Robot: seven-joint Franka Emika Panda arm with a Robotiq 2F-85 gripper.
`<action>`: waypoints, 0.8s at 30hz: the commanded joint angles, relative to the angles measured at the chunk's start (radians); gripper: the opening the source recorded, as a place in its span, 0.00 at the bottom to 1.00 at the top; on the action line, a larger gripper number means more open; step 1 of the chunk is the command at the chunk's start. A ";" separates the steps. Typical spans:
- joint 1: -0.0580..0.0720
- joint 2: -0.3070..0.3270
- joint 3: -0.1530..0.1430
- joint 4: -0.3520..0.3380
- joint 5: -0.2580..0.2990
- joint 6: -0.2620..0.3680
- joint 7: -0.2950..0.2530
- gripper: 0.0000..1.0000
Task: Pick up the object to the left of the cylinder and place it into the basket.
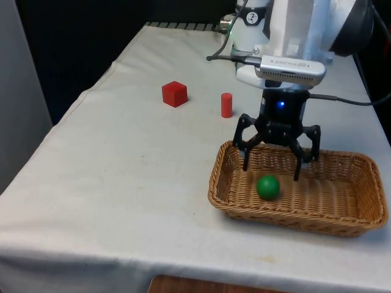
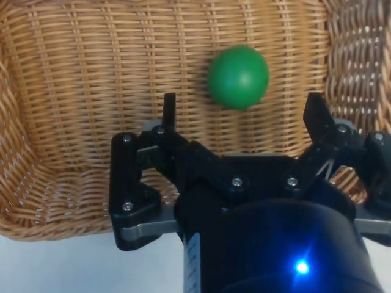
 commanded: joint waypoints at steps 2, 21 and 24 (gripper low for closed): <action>-0.006 -0.014 0.001 -0.001 0.005 -0.021 -0.005 1.00; 0.003 -0.094 -0.047 0.004 0.000 -0.152 0.000 1.00; 0.003 -0.104 -0.052 0.006 0.000 -0.171 0.000 1.00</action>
